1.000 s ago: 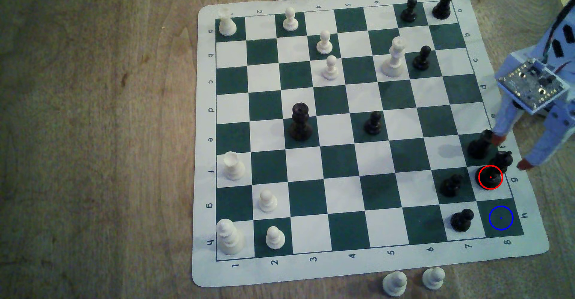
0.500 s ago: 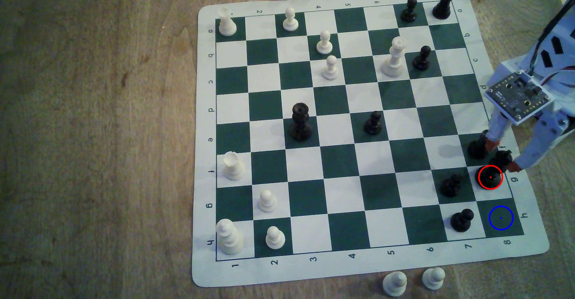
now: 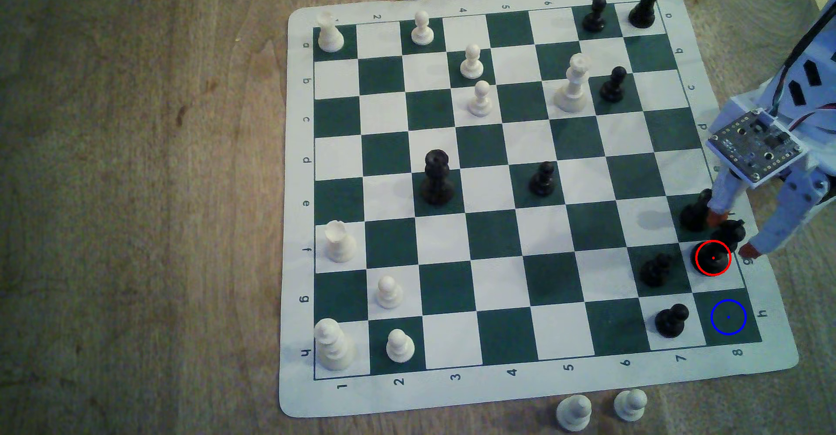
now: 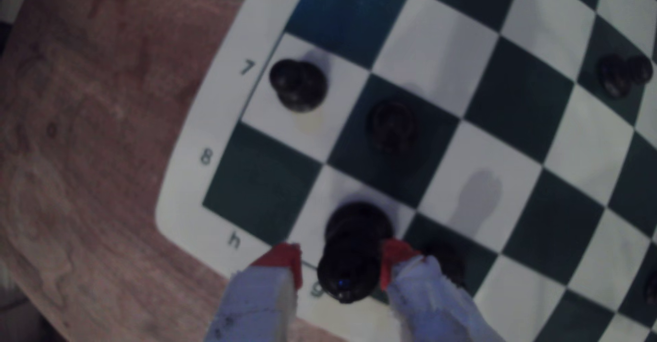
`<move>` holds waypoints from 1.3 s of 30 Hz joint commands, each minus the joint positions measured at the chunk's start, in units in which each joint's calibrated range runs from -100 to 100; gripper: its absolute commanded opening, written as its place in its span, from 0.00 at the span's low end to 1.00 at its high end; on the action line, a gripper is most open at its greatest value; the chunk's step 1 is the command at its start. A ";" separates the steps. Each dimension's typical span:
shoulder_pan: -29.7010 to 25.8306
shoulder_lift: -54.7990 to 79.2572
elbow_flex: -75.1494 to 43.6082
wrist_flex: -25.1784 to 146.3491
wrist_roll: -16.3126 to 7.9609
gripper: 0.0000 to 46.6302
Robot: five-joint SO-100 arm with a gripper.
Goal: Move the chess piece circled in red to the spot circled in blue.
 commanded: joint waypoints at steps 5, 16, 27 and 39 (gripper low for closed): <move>-0.69 0.37 0.63 -1.40 -0.10 0.07; -2.17 1.30 -5.99 2.12 -0.44 0.00; -5.53 13.19 -18.86 -2.22 -0.59 0.00; -9.68 19.81 -17.68 -7.13 -1.42 0.00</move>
